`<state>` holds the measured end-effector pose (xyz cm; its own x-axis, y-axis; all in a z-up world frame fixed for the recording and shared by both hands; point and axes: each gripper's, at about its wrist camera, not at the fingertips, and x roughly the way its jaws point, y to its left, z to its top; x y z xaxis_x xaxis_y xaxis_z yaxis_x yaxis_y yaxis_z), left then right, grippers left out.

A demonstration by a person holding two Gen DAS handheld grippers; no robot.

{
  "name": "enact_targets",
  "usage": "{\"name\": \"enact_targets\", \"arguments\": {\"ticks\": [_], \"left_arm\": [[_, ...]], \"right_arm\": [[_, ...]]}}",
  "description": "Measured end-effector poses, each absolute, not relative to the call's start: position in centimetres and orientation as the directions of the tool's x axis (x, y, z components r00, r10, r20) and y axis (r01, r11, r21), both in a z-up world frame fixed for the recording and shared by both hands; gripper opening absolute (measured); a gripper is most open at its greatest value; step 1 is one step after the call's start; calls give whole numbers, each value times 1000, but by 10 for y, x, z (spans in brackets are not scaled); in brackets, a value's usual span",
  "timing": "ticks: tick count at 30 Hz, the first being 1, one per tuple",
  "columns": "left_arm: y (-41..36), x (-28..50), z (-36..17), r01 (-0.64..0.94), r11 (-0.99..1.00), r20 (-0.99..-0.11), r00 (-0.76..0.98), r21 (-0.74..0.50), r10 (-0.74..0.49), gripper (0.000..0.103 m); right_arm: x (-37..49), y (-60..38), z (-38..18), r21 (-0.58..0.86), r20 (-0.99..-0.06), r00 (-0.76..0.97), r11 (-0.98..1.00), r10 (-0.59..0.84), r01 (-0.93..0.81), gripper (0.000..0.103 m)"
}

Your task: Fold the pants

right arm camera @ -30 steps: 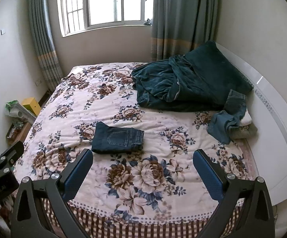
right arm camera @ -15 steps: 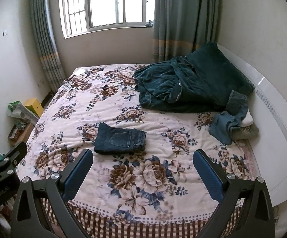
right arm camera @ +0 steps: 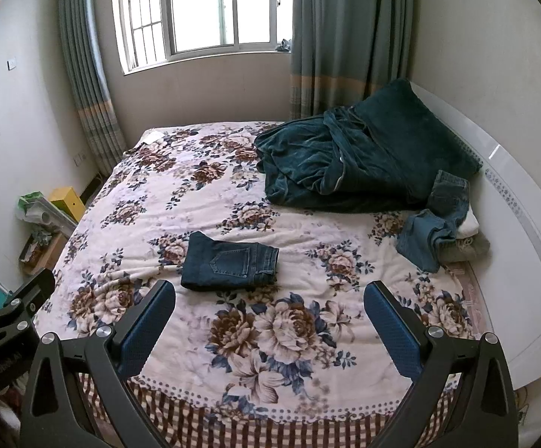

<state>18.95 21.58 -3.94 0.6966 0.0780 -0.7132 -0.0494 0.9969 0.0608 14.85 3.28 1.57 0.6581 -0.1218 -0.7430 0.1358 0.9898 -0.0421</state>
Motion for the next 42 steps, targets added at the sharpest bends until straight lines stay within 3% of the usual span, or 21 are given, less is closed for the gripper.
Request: {"name": "enact_targets", "arguments": {"ticks": [42], "left_arm": [[207, 177, -39, -29, 999, -717, 695, 45, 52, 103]], "right_arm": [[144, 38, 16, -31, -745, 657, 990, -115, 138, 103]]}}
